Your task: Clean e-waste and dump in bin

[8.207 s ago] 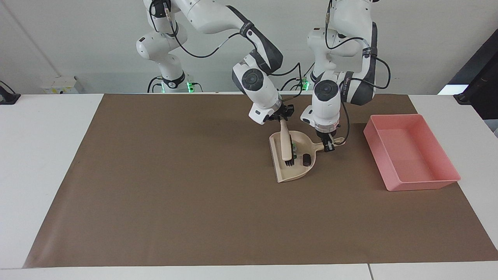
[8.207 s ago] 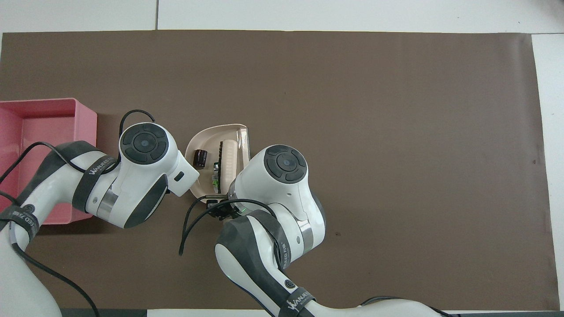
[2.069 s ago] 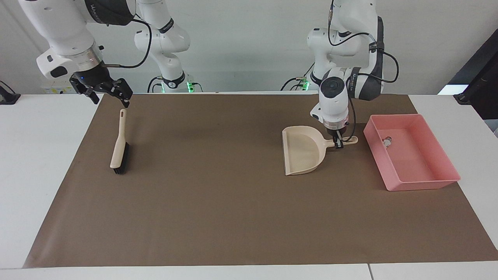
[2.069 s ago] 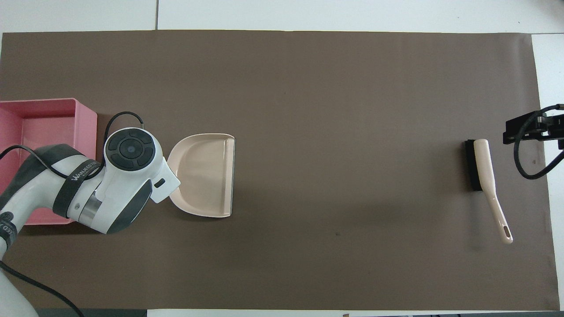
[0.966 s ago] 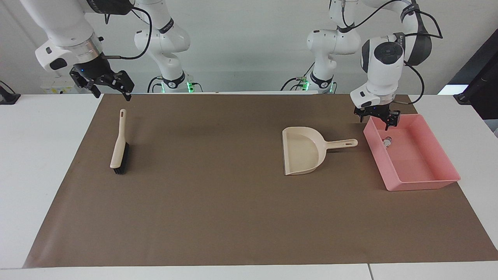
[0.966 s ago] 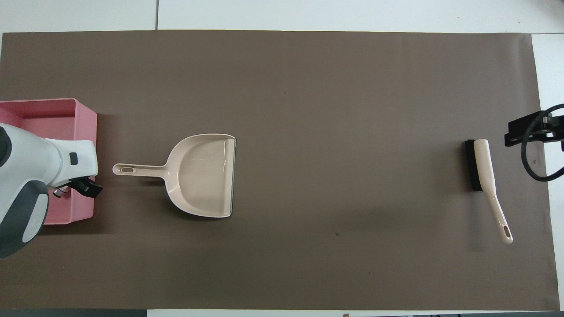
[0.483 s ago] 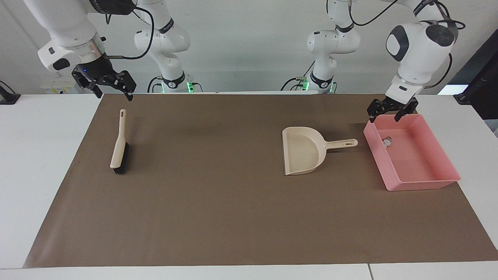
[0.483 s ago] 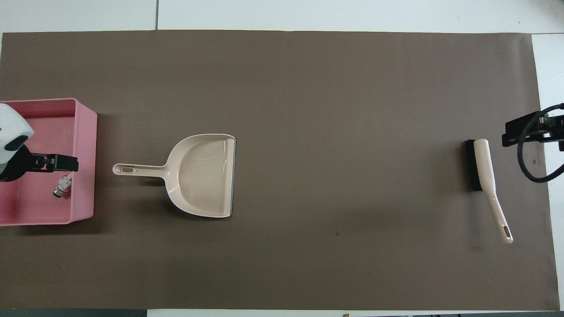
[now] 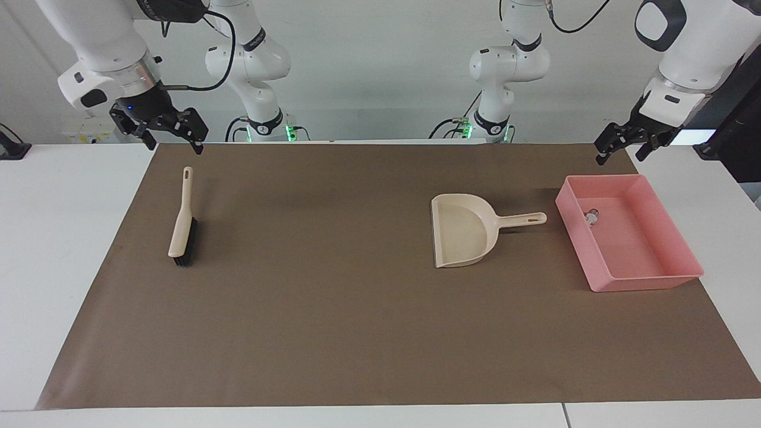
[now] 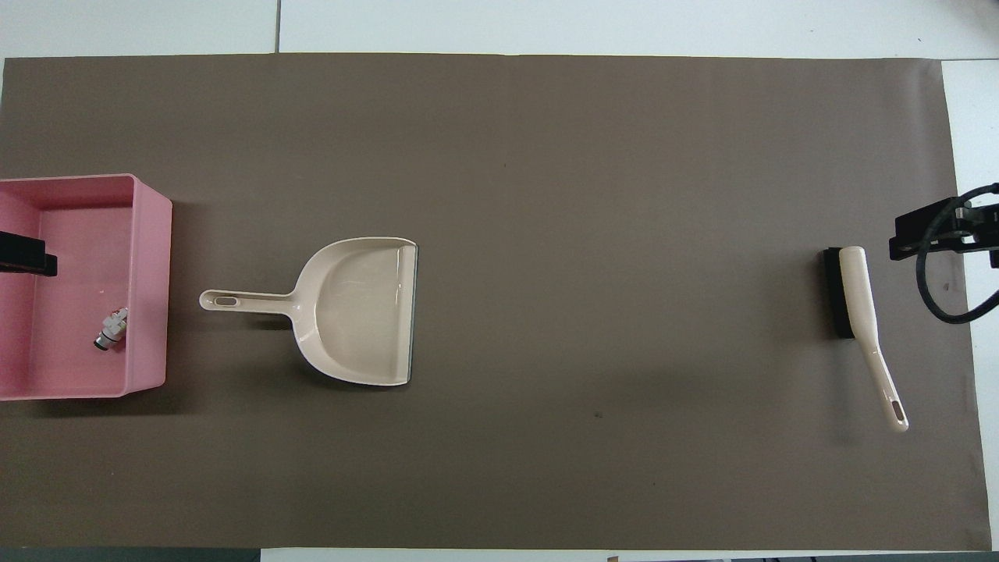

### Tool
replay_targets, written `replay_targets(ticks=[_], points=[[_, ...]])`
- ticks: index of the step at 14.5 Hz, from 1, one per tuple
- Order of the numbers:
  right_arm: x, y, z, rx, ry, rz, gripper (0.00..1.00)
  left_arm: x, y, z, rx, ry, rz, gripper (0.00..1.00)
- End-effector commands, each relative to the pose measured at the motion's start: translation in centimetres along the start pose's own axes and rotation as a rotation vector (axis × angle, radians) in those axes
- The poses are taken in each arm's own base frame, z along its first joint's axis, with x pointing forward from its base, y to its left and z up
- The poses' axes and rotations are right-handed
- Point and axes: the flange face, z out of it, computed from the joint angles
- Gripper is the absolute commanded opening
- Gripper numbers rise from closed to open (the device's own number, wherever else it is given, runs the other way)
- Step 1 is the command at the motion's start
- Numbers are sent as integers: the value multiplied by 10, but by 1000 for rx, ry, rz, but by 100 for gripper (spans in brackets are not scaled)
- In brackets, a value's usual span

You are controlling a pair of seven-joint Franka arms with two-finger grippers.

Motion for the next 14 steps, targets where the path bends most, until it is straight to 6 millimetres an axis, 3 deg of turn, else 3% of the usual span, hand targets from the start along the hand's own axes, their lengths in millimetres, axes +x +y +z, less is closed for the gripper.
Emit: replay_targets(ticks=[1, 7, 10, 12, 14], points=[[1, 1, 1, -11, 3, -7, 100, 4, -4, -8, -31, -14, -23, 98], [1, 1, 1, -11, 3, -7, 100, 3, 8, -21, -69, -17, -10, 98], [1, 2, 1, -11, 2, -5, 100, 8, 19, -16, -98, -48, -3, 98], [1, 2, 1, -9, 3, -4, 100, 11, 15, -30, -105, -30, -8, 98], [1, 2, 1, -9, 3, -4, 100, 11, 28, -29, -92, -38, 14, 98]])
